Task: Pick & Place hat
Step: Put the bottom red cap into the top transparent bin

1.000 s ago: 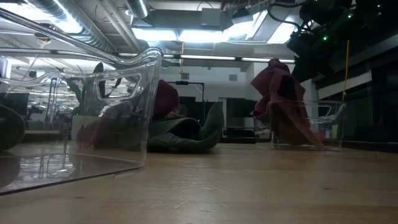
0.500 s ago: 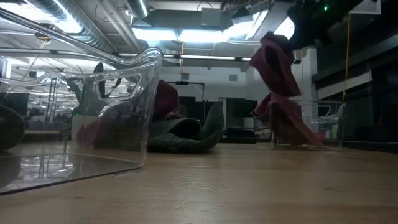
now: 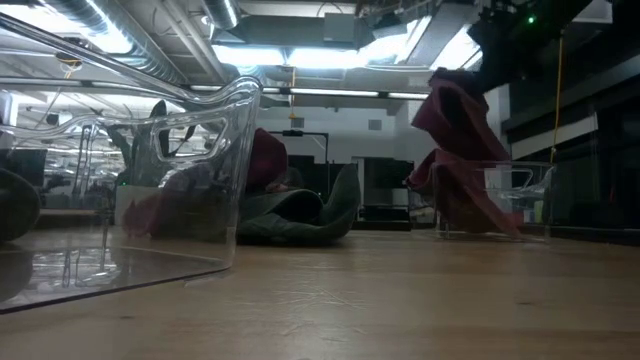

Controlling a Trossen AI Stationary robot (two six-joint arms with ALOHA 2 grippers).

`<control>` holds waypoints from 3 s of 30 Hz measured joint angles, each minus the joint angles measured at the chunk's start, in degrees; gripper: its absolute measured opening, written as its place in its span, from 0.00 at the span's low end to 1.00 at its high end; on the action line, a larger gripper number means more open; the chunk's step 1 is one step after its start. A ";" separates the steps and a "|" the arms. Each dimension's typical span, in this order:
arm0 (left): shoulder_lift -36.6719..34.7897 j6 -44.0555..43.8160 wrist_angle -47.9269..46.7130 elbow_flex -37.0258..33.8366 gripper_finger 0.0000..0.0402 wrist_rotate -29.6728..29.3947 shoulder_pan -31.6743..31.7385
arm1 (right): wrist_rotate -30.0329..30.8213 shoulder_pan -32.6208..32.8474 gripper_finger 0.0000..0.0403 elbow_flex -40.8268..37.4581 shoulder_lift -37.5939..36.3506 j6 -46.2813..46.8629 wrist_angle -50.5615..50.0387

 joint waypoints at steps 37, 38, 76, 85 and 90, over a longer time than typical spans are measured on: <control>0.02 -4.59 0.00 0.00 0.36 0.00 0.00 | -18.88 0.02 0.01 -13.01 -0.11 -10.00 1.63; 0.00 -4.59 0.00 0.00 0.36 0.00 0.00 | -18.95 0.02 0.01 -13.01 -0.11 -10.55 2.19; 0.02 -4.48 0.00 0.00 0.36 0.00 0.00 | -13.93 0.02 0.06 -1.23 1.18 -4.68 2.44; 0.02 -4.48 -0.02 0.00 0.36 0.00 0.00 | -15.02 0.02 0.01 -1.78 9.60 -5.01 3.69; 0.01 -4.48 -0.02 0.00 0.36 0.00 0.00 | -18.63 0.02 0.01 -1.78 17.08 -7.43 5.64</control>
